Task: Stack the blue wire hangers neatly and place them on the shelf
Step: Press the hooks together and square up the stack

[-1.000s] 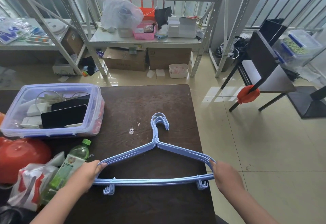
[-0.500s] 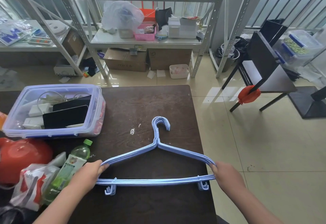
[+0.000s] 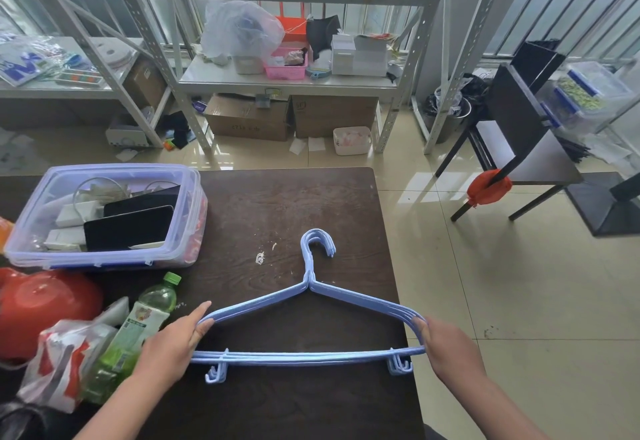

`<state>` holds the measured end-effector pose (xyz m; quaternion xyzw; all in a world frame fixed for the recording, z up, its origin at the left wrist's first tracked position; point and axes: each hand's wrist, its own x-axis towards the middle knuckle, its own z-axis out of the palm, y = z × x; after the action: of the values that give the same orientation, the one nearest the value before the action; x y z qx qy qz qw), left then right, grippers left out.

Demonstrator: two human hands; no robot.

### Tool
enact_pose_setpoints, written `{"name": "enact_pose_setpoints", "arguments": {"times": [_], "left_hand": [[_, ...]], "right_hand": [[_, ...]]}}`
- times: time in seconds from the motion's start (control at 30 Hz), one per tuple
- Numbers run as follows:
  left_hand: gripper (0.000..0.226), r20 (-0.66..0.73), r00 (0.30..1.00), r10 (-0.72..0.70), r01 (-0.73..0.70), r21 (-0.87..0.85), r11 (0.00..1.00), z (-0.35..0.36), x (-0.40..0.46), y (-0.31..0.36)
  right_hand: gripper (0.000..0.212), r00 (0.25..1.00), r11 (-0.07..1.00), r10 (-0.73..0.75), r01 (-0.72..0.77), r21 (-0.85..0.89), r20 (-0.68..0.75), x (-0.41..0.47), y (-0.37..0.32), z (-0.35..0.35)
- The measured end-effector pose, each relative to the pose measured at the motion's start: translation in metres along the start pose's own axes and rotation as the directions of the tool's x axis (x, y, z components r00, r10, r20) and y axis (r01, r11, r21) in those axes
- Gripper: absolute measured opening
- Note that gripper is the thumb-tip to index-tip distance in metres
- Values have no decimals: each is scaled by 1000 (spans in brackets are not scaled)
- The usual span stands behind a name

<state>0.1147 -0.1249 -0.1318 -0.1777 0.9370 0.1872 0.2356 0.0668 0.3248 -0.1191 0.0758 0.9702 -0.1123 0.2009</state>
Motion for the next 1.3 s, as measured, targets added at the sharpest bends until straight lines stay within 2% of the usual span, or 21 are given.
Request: {"name": "enact_pose_setpoints", "arguments": {"times": [0.2,0.33,0.5,0.67,1.03,1.3], "left_hand": [[45,-65,998,-14,10,-51,999,4,-3,3],[42,-67,998,-11,8,-54,999,6,0,0],[27,-62,997,54,-56,-17,998,6,3,-4],[12,-184,975,126,-130,-7,992,5,1,2],[10,-264,958,108,-109,13,994,4,-3,10],[20,-314,947,68,-97,-75,992,4,-5,14]], "right_hand": [[40,999,1000,-21,21,7,-29,3,-1,-1],[42,1000,1000,-9,8,13,17,7,-2,-1],[34,999,999,-24,22,42,48,5,-3,-5],[25,999,998,-43,43,37,18,1,-3,-8],[28,1000,997,-21,20,71,10,-1,1,-5],[31,999,989,-51,50,142,8,-3,1,-8]]}}
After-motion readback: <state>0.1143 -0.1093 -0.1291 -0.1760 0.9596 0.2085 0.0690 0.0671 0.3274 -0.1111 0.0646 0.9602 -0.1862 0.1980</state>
